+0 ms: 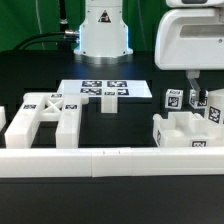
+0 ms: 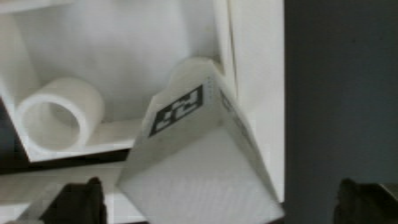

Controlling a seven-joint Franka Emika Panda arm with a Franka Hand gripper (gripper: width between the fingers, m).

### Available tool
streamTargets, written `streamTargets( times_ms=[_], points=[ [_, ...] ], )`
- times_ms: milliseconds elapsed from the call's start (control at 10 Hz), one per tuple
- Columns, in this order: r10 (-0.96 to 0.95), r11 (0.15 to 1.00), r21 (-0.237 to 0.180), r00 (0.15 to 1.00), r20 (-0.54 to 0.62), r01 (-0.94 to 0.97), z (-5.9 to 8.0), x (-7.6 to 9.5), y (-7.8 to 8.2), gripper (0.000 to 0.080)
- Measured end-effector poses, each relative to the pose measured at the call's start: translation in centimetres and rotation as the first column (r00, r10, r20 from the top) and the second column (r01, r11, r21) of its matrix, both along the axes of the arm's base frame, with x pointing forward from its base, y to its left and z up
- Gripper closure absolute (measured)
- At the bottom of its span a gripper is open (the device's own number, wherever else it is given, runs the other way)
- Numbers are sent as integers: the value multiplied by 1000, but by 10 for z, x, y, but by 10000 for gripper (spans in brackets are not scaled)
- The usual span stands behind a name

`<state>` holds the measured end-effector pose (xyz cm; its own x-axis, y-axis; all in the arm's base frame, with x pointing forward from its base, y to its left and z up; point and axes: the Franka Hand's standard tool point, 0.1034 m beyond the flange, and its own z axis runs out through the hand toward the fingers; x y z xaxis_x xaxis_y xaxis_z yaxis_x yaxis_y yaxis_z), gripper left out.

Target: Assemble chair

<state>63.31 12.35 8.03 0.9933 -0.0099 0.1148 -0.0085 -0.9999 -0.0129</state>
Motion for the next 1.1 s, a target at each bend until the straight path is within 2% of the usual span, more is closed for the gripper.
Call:
streamTargets(
  times_ms=[300, 600, 700, 800, 1100],
  points=[
    [165, 986, -22, 986, 4, -165, -2, 0, -5, 151],
    [169, 985, -21, 986, 5, -168, -2, 0, -5, 162],
    [162, 987, -20, 987, 5, -162, -2, 0, -5, 342],
    [138, 990, -17, 990, 5, -138, -2, 0, -5, 478],
    [39, 999, -4, 999, 5, -39, -2, 0, -5, 514]
  ],
)
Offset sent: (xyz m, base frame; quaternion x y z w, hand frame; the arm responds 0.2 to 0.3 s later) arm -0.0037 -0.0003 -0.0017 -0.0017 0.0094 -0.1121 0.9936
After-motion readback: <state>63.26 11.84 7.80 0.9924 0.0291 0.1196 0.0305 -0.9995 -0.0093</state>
